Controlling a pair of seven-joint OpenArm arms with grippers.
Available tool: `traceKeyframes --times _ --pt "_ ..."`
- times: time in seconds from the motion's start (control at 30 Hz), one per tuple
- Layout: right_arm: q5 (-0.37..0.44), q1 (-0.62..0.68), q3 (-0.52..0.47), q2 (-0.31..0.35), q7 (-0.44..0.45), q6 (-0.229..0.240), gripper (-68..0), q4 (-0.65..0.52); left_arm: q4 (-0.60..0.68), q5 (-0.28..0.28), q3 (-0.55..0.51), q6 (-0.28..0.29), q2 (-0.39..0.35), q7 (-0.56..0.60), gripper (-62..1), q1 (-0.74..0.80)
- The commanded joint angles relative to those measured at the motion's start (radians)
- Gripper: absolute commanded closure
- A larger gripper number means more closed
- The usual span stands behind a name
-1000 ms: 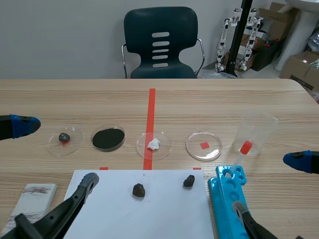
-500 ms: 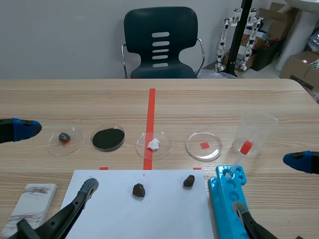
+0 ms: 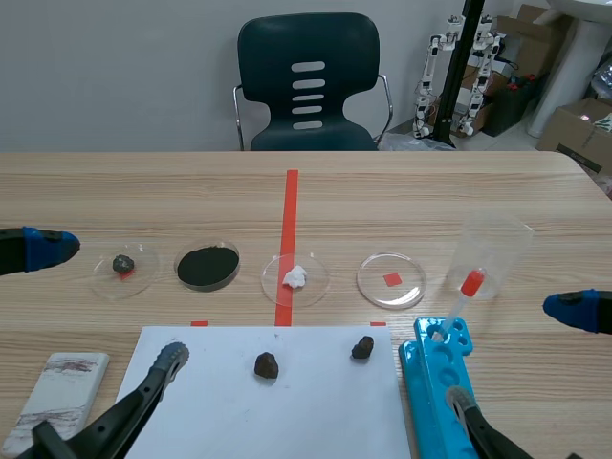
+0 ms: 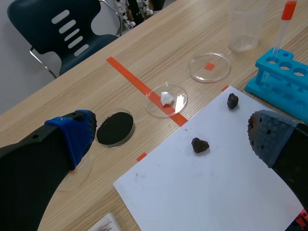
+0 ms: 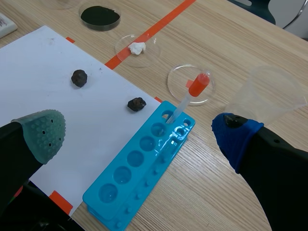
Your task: Return to the home posture
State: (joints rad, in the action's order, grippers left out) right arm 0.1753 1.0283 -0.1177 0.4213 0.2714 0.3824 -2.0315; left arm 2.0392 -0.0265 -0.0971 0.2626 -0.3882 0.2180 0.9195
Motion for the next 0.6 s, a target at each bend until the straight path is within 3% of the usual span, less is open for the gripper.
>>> traceKeyframes --times 0.0,0.57 --pt "0.011 0.000 -0.006 0.000 0.012 0.001 -64.7 -0.005 0.011 0.007 -0.002 -0.005 0.005 0.017 -62.3 0.000" --pt "0.011 0.000 -0.006 0.000 0.012 0.001 -64.7 -0.005 0.011 0.007 -0.003 -0.005 0.005 0.010 -62.3 0.000"
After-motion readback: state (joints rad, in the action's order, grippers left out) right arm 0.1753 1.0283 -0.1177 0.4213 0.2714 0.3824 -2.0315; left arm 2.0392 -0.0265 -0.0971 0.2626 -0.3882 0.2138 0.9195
